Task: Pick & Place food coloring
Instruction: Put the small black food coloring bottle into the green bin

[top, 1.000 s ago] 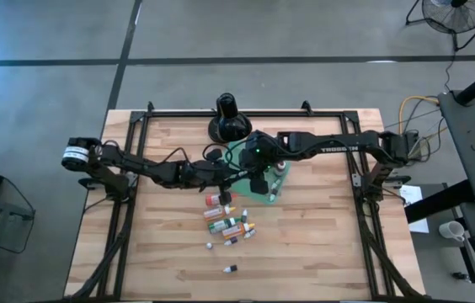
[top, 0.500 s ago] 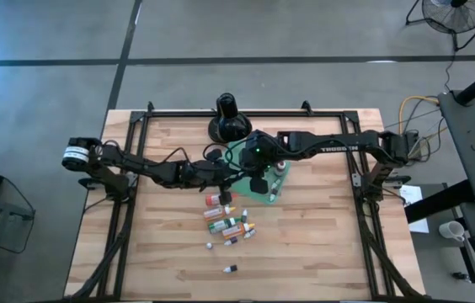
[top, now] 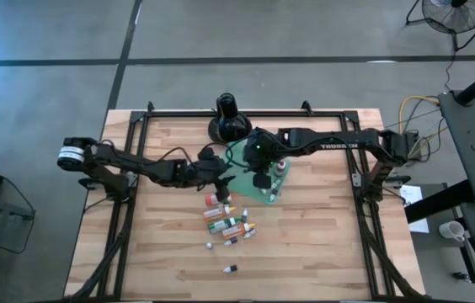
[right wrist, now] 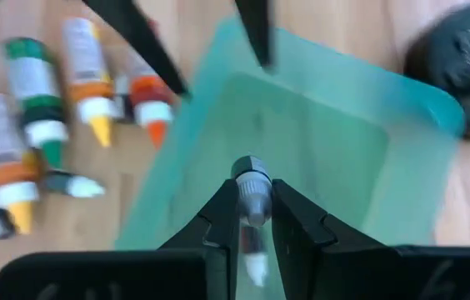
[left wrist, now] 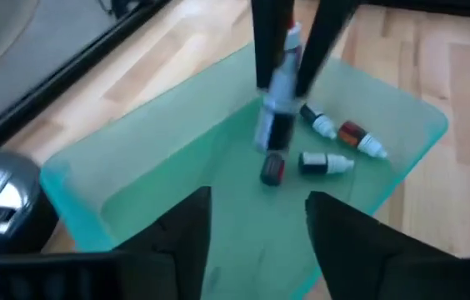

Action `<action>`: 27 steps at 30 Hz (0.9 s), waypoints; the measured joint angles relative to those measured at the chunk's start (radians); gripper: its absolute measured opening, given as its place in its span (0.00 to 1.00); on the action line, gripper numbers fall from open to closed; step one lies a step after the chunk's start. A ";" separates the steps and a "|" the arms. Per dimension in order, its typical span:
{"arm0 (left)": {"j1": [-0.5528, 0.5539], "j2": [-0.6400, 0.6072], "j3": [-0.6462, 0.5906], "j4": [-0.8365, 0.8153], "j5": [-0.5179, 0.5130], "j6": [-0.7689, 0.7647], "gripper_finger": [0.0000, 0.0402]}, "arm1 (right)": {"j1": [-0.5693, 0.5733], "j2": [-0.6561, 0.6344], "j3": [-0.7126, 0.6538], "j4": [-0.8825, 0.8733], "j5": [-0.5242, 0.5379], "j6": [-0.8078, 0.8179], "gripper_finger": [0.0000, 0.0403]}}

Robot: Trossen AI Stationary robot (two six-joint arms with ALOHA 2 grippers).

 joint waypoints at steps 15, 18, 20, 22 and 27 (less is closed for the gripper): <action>-0.024 -0.120 -0.001 -0.302 -0.072 -0.145 0.46 | -0.047 0.196 0.074 -0.124 0.103 -0.011 0.11; -0.037 -0.148 -0.001 -0.372 -0.113 -0.171 0.46 | -0.052 0.222 0.101 -0.127 0.116 -0.024 0.11; -0.047 -0.168 -0.001 -0.414 -0.135 -0.191 0.46 | -0.055 0.238 0.108 -0.132 0.115 -0.029 0.11; -0.057 -0.191 -0.001 -0.450 -0.145 -0.208 0.46 | -0.056 0.255 0.113 -0.149 0.115 -0.029 0.11; -0.083 -0.244 -0.001 -0.489 -0.184 -0.241 0.46 | -0.057 0.271 0.112 -0.182 0.112 -0.049 0.12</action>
